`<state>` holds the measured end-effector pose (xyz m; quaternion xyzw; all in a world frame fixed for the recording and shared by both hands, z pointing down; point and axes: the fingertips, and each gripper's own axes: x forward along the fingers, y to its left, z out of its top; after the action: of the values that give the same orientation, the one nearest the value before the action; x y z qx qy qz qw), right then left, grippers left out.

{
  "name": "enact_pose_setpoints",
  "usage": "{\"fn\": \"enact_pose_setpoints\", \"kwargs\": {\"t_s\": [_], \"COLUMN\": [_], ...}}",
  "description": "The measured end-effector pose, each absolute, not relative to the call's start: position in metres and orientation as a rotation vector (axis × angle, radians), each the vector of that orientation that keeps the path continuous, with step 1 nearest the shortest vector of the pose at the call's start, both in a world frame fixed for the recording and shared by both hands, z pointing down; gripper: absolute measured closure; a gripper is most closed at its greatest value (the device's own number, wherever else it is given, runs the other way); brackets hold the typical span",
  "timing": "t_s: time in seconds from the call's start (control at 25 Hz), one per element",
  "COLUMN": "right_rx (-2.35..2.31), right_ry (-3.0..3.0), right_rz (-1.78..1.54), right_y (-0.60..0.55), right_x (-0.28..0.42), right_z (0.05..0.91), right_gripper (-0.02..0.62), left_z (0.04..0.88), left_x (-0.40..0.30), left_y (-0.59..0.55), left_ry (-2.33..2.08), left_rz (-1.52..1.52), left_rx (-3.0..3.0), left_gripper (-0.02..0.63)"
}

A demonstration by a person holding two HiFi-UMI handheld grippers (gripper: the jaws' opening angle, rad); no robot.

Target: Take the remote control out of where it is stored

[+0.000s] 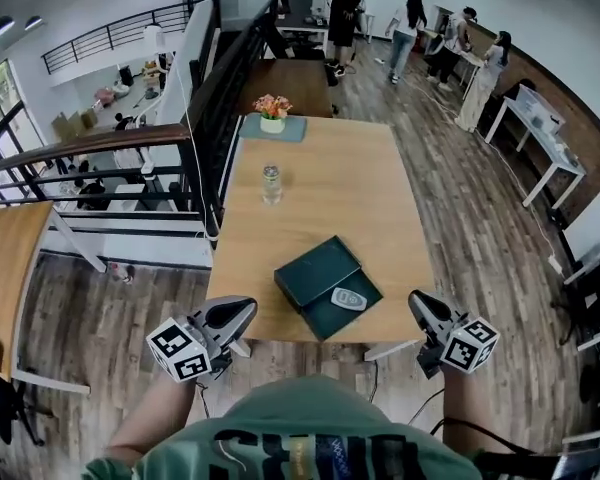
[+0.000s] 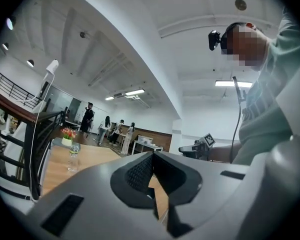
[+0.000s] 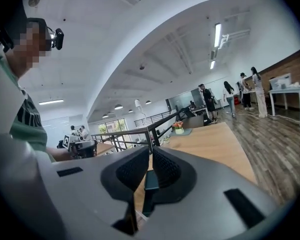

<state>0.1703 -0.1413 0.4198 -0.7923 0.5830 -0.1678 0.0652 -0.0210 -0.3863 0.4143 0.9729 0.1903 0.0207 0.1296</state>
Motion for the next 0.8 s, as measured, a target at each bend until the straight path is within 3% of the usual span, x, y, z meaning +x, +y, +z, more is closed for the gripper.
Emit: {"fn": "enact_pose_setpoints", "kwargs": {"t_s": [0.4, 0.8], "right_rx": [-2.364, -2.147], "right_ry": [1.862, 2.19], "right_rz": [-0.613, -0.544], "right_y": [-0.177, -0.188], "right_x": [0.205, 0.289], "right_z": [0.449, 0.48], "right_gripper": [0.589, 0.588], "left_z": [0.445, 0.463], "left_x": [0.035, 0.123], "left_y": [-0.391, -0.349], "left_ry": [0.583, 0.335], "left_rz": [0.155, 0.316], "left_rx": [2.786, 2.849], "left_gripper": [0.601, 0.601]}}
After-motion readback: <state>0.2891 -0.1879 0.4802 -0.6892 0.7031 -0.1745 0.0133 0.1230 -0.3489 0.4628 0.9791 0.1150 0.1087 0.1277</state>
